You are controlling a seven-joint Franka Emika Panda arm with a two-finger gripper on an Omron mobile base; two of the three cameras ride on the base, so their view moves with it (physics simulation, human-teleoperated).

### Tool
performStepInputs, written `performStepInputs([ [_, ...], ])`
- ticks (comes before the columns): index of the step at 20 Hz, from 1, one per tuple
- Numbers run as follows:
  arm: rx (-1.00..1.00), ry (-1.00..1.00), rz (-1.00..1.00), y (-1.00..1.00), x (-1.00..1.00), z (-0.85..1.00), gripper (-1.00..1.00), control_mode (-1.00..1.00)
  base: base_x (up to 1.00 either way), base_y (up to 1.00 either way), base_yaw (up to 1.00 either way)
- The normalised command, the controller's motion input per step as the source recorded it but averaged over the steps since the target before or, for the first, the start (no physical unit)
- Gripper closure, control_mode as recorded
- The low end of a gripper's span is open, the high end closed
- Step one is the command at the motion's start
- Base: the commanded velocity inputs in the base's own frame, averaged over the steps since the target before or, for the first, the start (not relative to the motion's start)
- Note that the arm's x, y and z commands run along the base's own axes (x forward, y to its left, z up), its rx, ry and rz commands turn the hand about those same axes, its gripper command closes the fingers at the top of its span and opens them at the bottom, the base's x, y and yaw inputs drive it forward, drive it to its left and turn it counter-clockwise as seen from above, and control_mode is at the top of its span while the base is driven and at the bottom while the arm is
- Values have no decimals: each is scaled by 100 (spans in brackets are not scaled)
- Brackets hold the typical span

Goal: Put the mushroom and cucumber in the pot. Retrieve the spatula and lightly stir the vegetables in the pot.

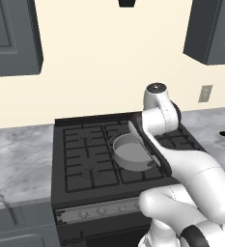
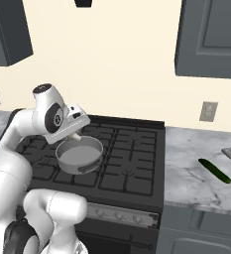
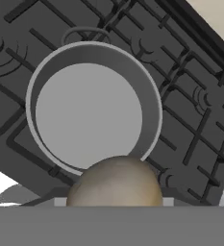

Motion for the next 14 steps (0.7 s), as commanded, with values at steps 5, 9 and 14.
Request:
performStepInputs([
  [5, 6, 4, -1, 0, 57, -51, 100, -100, 0, 0, 0],
  [9, 0, 16, -1, 9, 30, -50, 100, -100, 0, 0, 0],
  [14, 3, 16, 4, 22, 1, -30, 100, -100, 0, 0, 0],
])
